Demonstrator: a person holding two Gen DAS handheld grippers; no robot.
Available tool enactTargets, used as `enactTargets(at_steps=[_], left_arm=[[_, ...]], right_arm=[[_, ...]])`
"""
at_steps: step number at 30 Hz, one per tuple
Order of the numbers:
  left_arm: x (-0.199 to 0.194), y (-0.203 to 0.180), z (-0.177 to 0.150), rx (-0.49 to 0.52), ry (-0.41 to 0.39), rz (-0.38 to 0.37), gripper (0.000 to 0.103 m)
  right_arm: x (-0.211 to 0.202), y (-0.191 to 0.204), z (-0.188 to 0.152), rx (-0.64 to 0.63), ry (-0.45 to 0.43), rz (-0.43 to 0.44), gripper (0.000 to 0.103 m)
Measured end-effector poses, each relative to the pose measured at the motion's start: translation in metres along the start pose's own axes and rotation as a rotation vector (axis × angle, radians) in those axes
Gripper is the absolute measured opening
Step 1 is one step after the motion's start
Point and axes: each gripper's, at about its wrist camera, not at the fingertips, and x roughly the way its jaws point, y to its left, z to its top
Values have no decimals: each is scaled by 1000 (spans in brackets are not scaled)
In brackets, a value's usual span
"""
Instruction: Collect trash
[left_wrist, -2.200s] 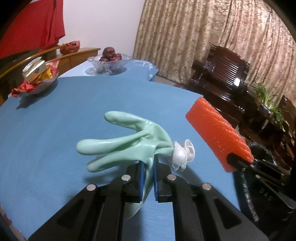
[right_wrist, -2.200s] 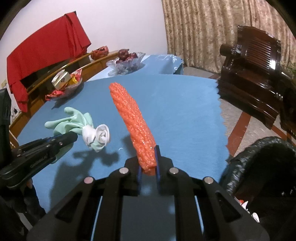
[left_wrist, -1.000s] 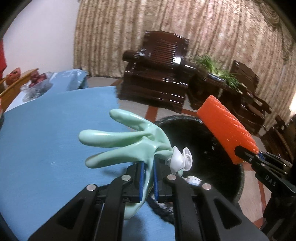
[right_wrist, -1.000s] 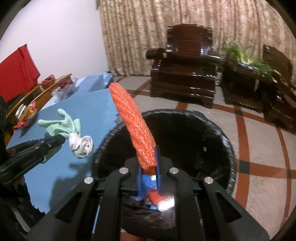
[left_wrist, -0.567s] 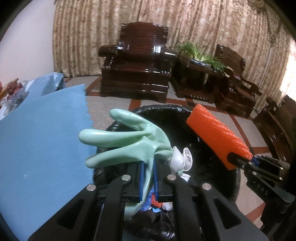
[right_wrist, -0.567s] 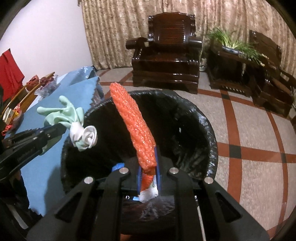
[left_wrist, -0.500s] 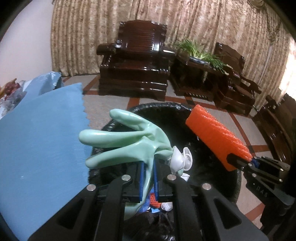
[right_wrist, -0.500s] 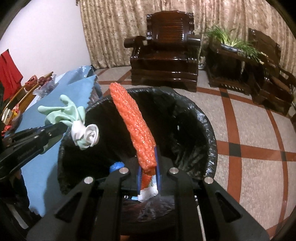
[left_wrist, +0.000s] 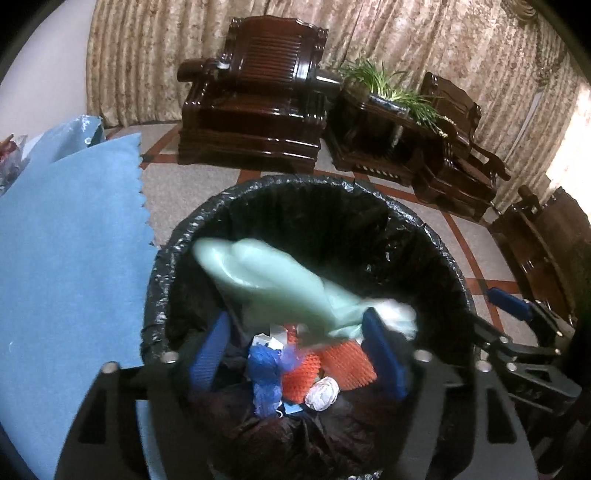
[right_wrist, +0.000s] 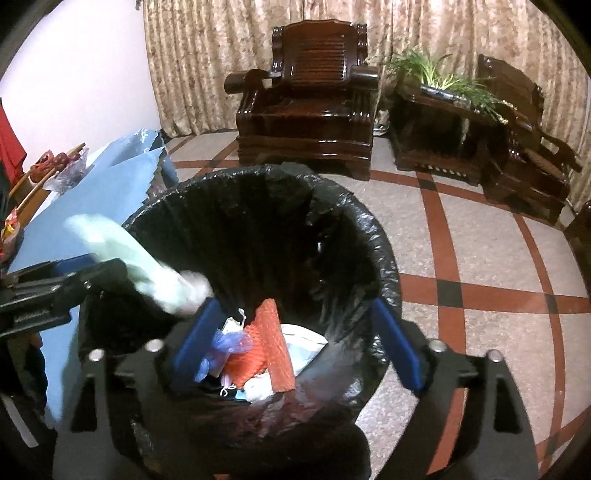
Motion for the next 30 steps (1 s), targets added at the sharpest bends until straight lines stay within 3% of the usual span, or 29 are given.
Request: enactTargets(at_steps=[8,19,30], left_arm=[[-17,13,-9,-6,-12,38,83],[-80,28,-19,-56,-104,195,96],[-136,47,-29,-147,-147,294,97]], right_arm=[[-12,1,2,-2,-23,8,87],[-43,27,15,-24,-49,79,96],[-82,69,31,-86,-61,165,98]])
